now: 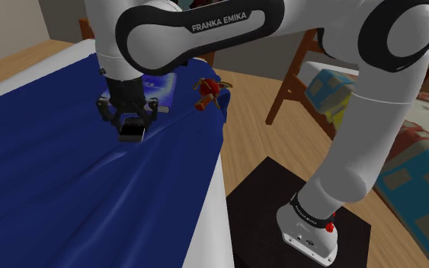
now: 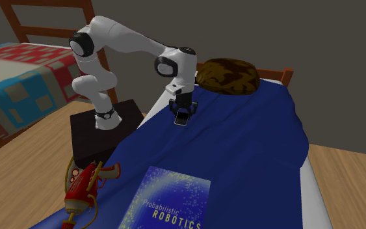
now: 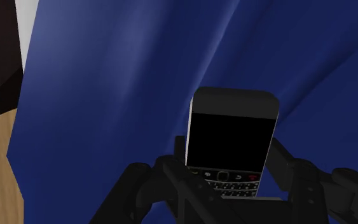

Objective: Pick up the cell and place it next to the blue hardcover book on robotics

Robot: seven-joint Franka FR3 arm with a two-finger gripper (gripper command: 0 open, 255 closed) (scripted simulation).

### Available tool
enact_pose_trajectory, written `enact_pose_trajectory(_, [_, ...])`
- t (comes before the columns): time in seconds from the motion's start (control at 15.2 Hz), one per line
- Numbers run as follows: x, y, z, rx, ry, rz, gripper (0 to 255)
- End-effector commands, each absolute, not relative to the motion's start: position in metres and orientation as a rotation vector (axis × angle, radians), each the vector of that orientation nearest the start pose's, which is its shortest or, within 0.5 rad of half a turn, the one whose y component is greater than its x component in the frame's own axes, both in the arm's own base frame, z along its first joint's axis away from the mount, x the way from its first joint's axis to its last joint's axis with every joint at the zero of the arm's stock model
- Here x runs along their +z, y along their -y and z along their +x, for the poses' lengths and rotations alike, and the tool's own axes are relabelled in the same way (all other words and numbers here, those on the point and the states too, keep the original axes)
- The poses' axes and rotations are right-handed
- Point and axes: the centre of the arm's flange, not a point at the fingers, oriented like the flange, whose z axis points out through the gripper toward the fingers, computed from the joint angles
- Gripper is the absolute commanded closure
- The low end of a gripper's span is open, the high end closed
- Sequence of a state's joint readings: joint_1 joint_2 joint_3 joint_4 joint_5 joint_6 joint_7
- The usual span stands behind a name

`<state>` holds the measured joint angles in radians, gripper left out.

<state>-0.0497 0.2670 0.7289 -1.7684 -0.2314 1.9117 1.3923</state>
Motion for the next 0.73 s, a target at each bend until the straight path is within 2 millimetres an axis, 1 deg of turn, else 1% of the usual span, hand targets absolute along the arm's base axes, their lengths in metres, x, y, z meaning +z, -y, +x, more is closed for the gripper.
enact_pose_trajectory(0.0, [0.439,-0.323,0.514,-0.012,-1.010,-3.041,255])
enact_pose_trajectory(0.66, [0.439,-0.196,0.550,-0.012,-1.010,-3.041,255])
